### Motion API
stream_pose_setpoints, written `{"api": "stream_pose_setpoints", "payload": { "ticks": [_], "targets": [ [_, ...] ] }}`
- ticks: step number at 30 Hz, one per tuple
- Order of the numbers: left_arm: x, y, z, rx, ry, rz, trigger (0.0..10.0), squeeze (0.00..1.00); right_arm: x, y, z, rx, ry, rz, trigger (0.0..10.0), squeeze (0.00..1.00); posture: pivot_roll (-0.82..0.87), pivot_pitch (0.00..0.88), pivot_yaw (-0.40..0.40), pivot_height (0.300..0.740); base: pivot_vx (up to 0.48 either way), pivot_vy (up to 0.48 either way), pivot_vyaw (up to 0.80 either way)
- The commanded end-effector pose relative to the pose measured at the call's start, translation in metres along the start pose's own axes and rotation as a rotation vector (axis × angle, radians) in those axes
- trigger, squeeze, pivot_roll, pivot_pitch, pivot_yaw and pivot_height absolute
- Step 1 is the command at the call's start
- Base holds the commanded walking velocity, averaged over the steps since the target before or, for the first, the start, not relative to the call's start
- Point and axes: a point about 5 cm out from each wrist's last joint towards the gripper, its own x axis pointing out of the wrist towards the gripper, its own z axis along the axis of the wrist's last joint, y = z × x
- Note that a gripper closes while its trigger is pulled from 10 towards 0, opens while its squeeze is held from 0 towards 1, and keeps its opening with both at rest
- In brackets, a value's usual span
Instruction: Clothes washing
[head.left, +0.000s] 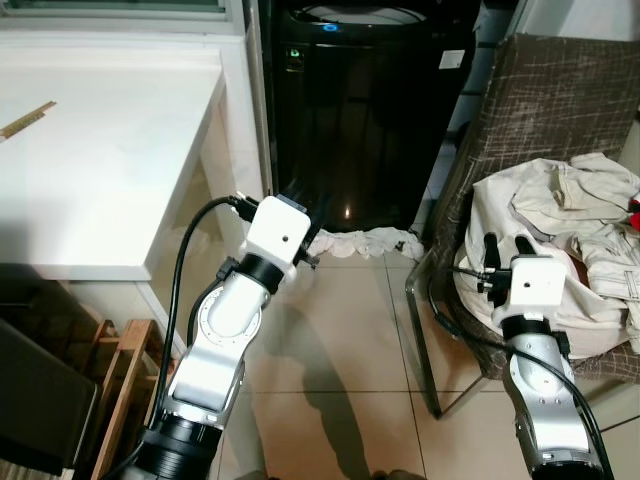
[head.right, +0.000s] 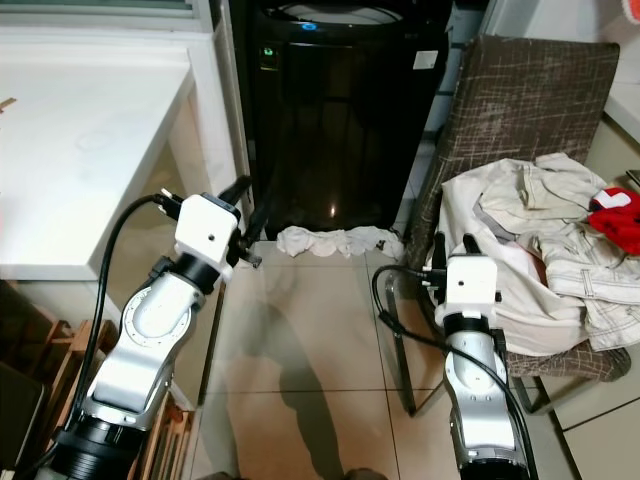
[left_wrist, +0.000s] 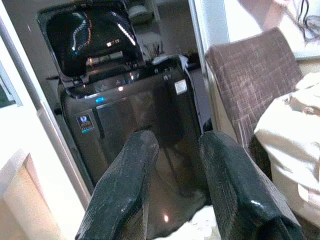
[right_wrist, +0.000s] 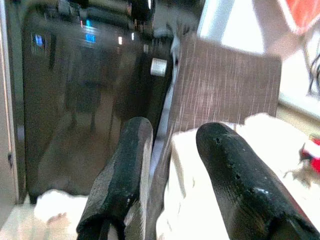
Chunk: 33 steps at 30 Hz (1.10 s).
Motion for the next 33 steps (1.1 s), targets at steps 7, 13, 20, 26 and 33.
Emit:
{"api": "stream_pose_setpoints", "payload": {
  "ticks": [7,13,20,26,33],
  "targets": [
    [0.007,0.009,0.029,0.029,-0.092,0.013,10.0,0.0,0.018,-0.001,0.022,0.003,-0.075,-0.019,10.0,0.01,-0.13,0.019,0.017,0.74,0.0,0.0,-0.48],
    [0.006,0.016,0.01,-0.018,0.007,0.077,10.0,0.0,0.037,0.01,0.032,0.058,-0.042,0.029,10.0,0.0,-0.13,0.01,0.024,0.74,0.193,0.0,-0.26],
    [-0.004,0.01,-0.006,-0.103,0.06,0.005,10.0,1.0,0.044,0.007,0.033,0.095,-0.008,-0.02,10.0,1.0,-0.13,0.009,0.024,0.74,0.0,0.0,0.0],
    [-0.005,0.009,-0.015,-0.067,0.111,0.017,10.0,1.0,0.044,0.013,0.028,0.088,0.023,-0.004,10.0,1.0,-0.13,0.01,0.02,0.74,0.0,0.0,0.0],
    [-0.008,0.016,-0.022,-0.009,0.155,0.043,10.0,1.0,0.044,0.014,0.026,0.085,0.024,0.003,10.0,1.0,-0.12,0.008,0.018,0.74,0.0,0.0,0.0]
  ]
}}
